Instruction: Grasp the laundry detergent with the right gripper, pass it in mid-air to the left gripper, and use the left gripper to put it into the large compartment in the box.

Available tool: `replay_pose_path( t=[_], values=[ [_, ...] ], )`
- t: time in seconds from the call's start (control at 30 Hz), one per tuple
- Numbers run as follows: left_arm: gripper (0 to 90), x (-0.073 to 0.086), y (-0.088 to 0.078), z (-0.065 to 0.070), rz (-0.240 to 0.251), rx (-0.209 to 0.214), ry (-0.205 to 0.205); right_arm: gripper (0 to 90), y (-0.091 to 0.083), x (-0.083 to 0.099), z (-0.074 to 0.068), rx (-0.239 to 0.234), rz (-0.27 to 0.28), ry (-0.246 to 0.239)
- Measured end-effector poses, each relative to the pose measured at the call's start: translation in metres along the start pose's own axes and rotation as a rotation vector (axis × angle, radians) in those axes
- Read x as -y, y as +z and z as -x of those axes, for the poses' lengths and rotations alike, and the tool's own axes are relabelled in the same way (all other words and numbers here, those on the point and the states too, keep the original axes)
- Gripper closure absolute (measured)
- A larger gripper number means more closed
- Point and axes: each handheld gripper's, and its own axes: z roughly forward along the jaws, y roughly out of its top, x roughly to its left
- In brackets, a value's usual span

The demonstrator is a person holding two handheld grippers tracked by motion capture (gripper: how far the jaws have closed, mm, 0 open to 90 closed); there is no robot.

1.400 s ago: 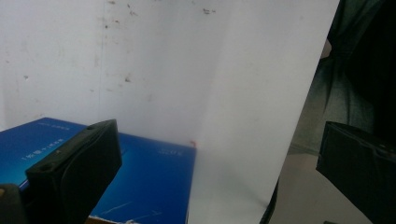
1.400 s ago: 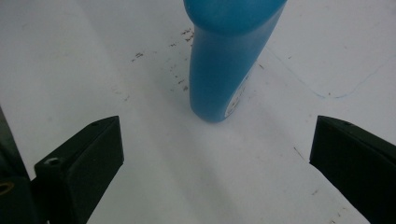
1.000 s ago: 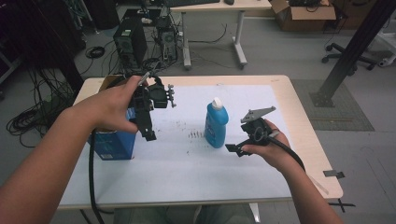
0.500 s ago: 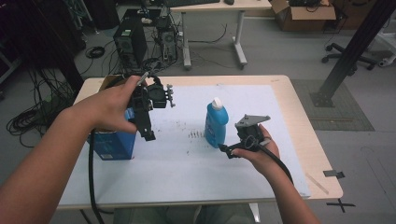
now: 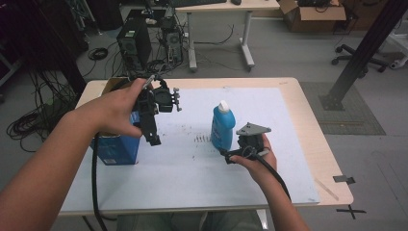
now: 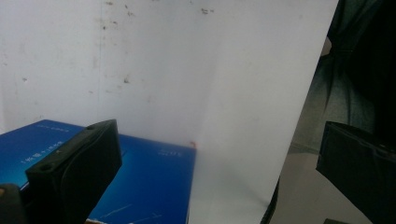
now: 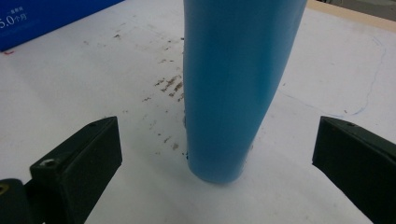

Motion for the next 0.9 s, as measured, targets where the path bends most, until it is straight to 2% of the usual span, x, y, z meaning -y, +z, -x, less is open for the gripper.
replay_pose_path(
  t=[0.33, 0.5, 0.63, 0.9],
  values=[
    [0.2, 0.000, 0.001, -0.001, 0.005, -0.001, 0.000, 0.9, 0.016, 0.007, 0.000, 0.024, 0.041, 0.031],
    [0.2, -0.001, 0.002, -0.002, 0.005, -0.001, 0.003, 1.1, 0.023, 0.009, -0.003, 0.040, 0.059, 0.024],
    [0.2, -0.001, 0.002, -0.002, 0.005, 0.001, 0.002, 1.2, 0.025, 0.009, -0.004, 0.054, 0.067, 0.018],
    [0.2, -0.001, 0.002, -0.002, -0.001, 0.001, 0.001, 0.7, 0.028, 0.010, -0.003, 0.077, 0.102, 0.039]
  ],
)
